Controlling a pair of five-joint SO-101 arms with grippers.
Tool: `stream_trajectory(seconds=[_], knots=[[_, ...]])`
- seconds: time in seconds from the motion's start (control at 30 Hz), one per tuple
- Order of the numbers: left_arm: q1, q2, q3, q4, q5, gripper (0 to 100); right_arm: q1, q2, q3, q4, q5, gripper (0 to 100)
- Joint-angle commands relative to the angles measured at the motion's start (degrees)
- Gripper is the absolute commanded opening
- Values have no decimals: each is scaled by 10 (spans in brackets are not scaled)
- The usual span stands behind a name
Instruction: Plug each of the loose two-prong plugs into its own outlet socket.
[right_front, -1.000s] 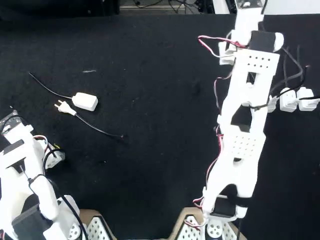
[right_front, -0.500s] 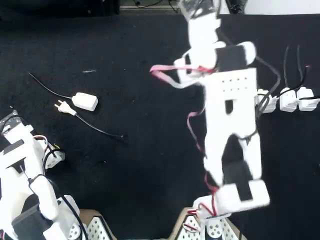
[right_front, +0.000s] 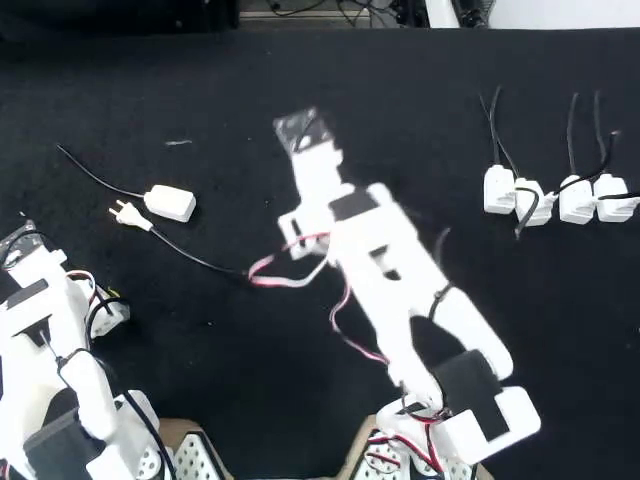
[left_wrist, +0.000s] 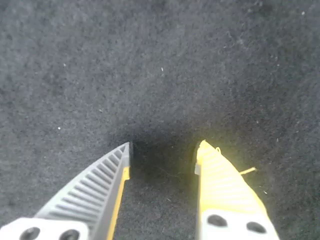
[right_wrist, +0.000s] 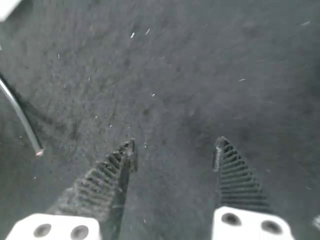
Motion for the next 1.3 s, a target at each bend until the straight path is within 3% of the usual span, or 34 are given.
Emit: stream_trajectory(seconds=[0.0,0.43,0.67,0.83,1.07,1.27], knots=[[7,1,-2,-11,1,223,-12,-34,65,-102,-11,230],[5,-6,-20,-1,1,223,44,-29,98,-174,-36,230],[8,-4,-166,123,0,225,46,-29,135,-232,-35,230],[9,1,-273,158,4,227,46,-32,138,-230,-35,230],[85,2,-319,152,16,227,45,-29,138,-230,-35,230],[172,3,-301,37,91,227,46,-29,139,-230,-35,230]])
